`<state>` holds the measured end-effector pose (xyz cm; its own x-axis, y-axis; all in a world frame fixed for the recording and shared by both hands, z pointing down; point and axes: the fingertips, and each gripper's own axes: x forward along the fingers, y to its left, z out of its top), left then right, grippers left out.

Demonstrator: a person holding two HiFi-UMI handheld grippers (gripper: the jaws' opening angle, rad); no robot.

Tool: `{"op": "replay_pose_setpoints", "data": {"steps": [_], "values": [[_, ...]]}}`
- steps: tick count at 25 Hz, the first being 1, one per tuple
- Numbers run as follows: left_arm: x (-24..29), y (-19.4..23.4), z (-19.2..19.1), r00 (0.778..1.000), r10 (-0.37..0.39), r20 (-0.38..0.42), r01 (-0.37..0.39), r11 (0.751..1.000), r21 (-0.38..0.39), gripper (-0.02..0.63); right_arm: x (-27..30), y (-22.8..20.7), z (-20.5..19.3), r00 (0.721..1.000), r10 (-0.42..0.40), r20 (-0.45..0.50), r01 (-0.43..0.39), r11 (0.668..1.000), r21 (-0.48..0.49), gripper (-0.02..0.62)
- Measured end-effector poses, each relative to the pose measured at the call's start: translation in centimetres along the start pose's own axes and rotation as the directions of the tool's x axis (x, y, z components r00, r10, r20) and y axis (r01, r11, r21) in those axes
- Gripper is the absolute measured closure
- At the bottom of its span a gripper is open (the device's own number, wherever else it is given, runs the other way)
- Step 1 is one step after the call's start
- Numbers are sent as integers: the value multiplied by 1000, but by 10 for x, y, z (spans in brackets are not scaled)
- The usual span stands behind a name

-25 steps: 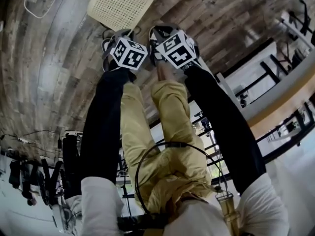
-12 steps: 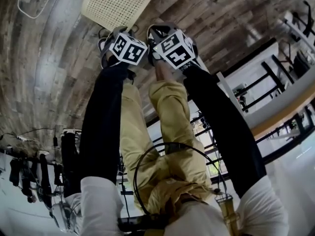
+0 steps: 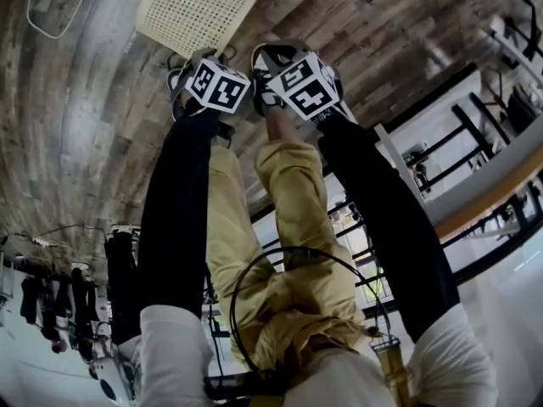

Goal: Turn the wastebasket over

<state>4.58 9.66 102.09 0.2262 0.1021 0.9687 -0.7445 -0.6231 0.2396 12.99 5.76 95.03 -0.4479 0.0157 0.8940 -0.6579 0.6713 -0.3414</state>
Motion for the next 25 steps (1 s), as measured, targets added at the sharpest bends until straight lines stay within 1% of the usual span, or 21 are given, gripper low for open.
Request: {"op": "replay_pose_setpoints", "data": {"steps": [2,5,7,10,12,13,14,16,17,18,19,20,21,22,23,25], "values": [[-2,3,1,1000,3,19,-2,1000,-21,548,-1,-1,-2,1000,-1,-3,1,1000,4,572],[-15,16,10,997,16,69,-12,998,-56,551,-4,0,1,1000,-1,-2,1,1000,0,572],[-27,22,20,995,9,104,-1,997,-81,551,-9,0,3,1000,-2,-2,2,1000,-2,574],[-52,33,41,982,-24,185,57,983,-173,551,-17,1,7,1000,-8,-3,8,1000,6,572],[-70,46,59,967,-44,250,109,962,-251,551,-20,-1,14,1000,-15,8,15,1000,20,572],[-77,51,65,956,-60,286,150,940,-305,551,-22,-2,18,1000,-19,16,19,999,32,572],[-83,55,71,941,-80,328,204,908,-365,551,-24,-3,21,999,-22,24,21,999,43,572],[-91,62,81,894,-115,432,329,823,-462,552,-26,-4,25,999,-28,41,25,998,55,572],[-93,65,85,869,-123,480,383,782,-493,552,-26,-5,27,998,-31,49,28,998,55,572],[-93,69,88,846,-124,519,425,745,-514,551,-25,-8,29,998,-35,58,32,998,54,572],[-93,74,89,826,-121,551,458,715,-529,551,-24,-11,30,997,-40,64,37,998,54,572],[-92,78,89,808,-113,579,483,690,-539,551,-23,-14,32,997,-45,68,42,998,53,572],[-93,83,87,792,-100,603,502,670,-547,551,-22,-16,33,996,-49,70,45,998,52,572],[-94,87,83,781,-86,619,511,658,-553,551,-21,-16,34,996,-50,71,46,998,50,572],[-95,91,78,777,-73,626,512,653,-559,551,-19,-17,34,996,-50,71,47,998,47,572],[-97,95,67,783,-65,618,501,656,-565,549,-18,-17,33,997,-50,67,47,998,46,572]]}}
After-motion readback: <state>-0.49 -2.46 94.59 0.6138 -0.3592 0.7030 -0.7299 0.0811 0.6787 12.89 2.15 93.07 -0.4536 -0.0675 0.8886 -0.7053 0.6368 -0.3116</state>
